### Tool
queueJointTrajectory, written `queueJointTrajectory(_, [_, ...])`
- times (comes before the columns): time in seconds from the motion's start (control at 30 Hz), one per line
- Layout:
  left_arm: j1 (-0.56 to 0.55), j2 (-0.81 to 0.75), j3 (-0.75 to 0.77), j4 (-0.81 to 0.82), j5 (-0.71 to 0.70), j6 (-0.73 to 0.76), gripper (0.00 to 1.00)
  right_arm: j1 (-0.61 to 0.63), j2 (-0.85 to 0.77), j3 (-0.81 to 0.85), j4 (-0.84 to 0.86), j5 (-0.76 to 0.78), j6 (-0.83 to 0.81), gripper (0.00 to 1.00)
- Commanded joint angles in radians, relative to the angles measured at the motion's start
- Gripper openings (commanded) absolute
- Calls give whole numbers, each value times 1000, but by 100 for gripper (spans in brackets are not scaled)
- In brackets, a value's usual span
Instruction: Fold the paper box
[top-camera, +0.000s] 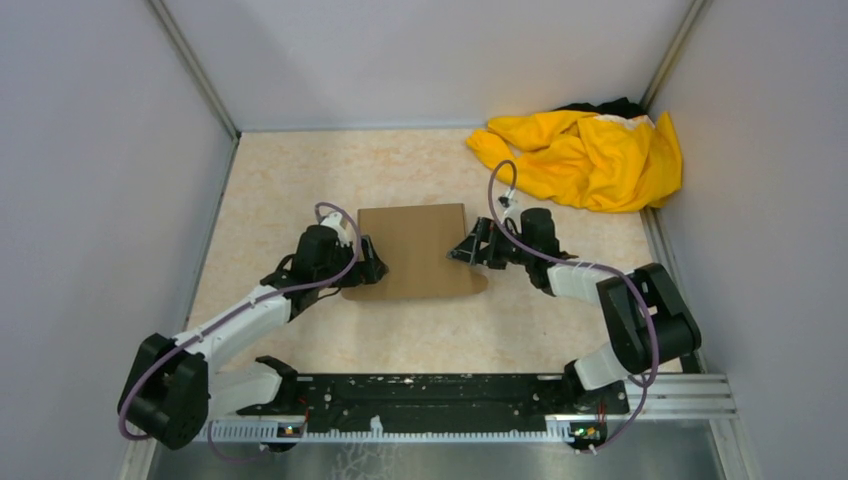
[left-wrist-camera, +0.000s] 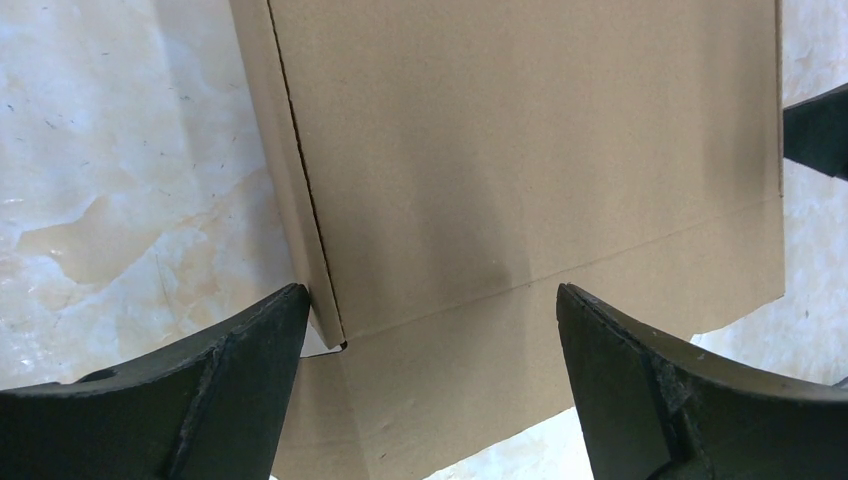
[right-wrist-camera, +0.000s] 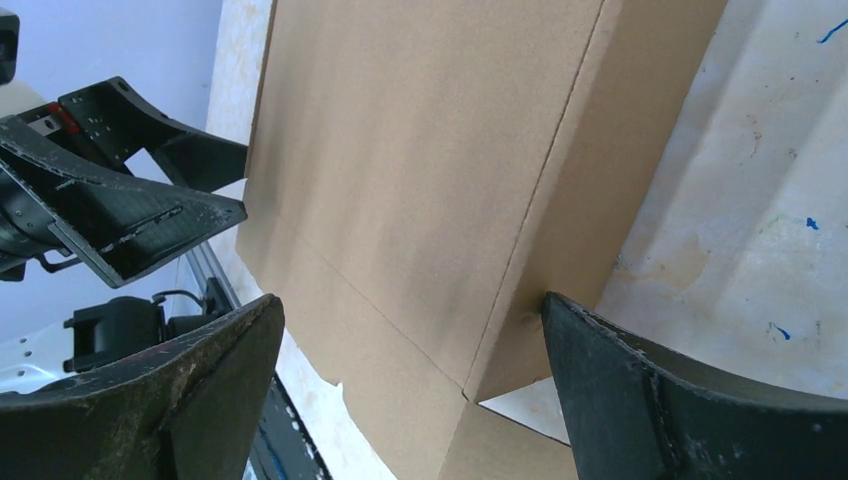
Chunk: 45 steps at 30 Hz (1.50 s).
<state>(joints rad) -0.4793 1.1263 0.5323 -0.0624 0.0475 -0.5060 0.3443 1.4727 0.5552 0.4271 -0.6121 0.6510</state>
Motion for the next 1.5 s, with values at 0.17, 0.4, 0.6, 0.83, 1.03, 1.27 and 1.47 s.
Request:
queueJointTrajectory(0.17, [7, 33, -32, 102, 79, -21, 98, -4, 30, -4, 120, -48, 30, 99])
queueJointTrajectory(0.4, [7, -1, -8, 83, 99, -15, 98, -4, -27, 5, 84, -57, 33, 99])
queueJointTrajectory(0.6, [8, -43, 28, 29, 111, -23, 98, -4, -115, 40, 1, -47, 29, 99])
queueJointTrajectory(0.83, [8, -80, 89, -35, 129, -28, 98, -4, -203, 84, -90, -51, 27, 99])
queueJointTrajectory(1.03, [8, -83, 219, -166, 169, -25, 98, -3, -261, 128, -172, -77, 67, 99])
queueJointTrajectory(1.27, [8, -38, 404, -351, 221, -28, 98, -4, -325, 132, -197, -115, 204, 99])
queueJointTrajectory(1.47, [9, -18, 485, -410, 275, -65, 98, -4, -371, 162, -296, -114, 242, 99])
